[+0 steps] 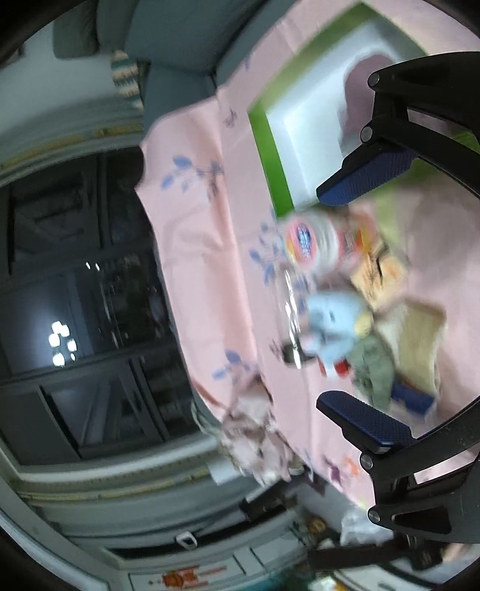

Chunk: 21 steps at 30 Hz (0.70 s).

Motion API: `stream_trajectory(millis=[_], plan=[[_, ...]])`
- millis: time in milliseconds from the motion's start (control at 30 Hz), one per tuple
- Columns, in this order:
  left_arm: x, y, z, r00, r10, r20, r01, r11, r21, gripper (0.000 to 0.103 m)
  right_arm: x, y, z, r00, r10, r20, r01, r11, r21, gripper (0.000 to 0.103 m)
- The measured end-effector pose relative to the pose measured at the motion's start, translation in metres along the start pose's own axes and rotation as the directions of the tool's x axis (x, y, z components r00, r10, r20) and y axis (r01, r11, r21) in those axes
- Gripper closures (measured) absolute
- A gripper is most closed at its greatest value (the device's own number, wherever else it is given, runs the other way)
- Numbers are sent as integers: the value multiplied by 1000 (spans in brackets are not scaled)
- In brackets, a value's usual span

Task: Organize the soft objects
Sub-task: 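Move the right gripper back to the pile beside the green cloth, then grasp the blue Tempo tissue pack with the right gripper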

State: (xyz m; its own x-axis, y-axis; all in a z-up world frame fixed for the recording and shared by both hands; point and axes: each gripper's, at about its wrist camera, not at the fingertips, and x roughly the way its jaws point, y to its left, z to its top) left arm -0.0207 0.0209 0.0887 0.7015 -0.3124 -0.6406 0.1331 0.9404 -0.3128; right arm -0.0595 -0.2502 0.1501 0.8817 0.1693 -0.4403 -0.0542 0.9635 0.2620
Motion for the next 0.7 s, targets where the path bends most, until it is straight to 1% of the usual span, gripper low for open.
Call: stream_trajectory(millis=[67,133,200,267,300,333,433,500,533,567,600,667,700], plan=[[3,11,0,1000,5,-8,-5,1000,-24,1,10,10,-4,998,25,-60,-26,1000,-11,3],[8,18,1,999,15,-32,-16,999,-40,1,21,16,-9,994,19,-107,-21,1000,-13,2],[13,21,0,998,19,-56,-22,999,-44,1,31,18,-14,986,45,-158,-43,999,12,2],[18,24,-2,996,17,-82,-21,999,-49,1,42,15,-18,971,104,-215,-91,993,71,3],[21,24,-4,995,16,-99,-21,998,-53,2,47,14,-20,960,141,-243,-119,987,105,3],[24,24,-6,993,3,-120,-10,998,-59,2,52,13,-22,951,167,-262,-137,982,131,2],[28,20,-9,985,-31,-168,21,998,-62,2,60,15,-29,933,189,-306,-147,977,156,3],[28,17,-10,984,-44,-174,35,998,-54,3,64,20,-32,926,195,-323,-153,977,151,5],[28,15,-12,982,-54,-183,45,998,-49,3,65,22,-33,921,204,-330,-163,975,148,11],[29,13,-13,978,-68,-195,60,997,-47,3,67,25,-33,913,224,-342,-182,972,149,16],[32,11,-15,973,-85,-215,77,996,-45,6,70,28,-34,898,253,-361,-207,965,163,19],[36,7,-19,964,-103,-246,95,994,-45,13,76,33,-32,871,302,-388,-246,951,188,36],[38,6,-20,960,-108,-257,100,994,-43,18,81,36,-32,860,312,-403,-254,948,191,41]])
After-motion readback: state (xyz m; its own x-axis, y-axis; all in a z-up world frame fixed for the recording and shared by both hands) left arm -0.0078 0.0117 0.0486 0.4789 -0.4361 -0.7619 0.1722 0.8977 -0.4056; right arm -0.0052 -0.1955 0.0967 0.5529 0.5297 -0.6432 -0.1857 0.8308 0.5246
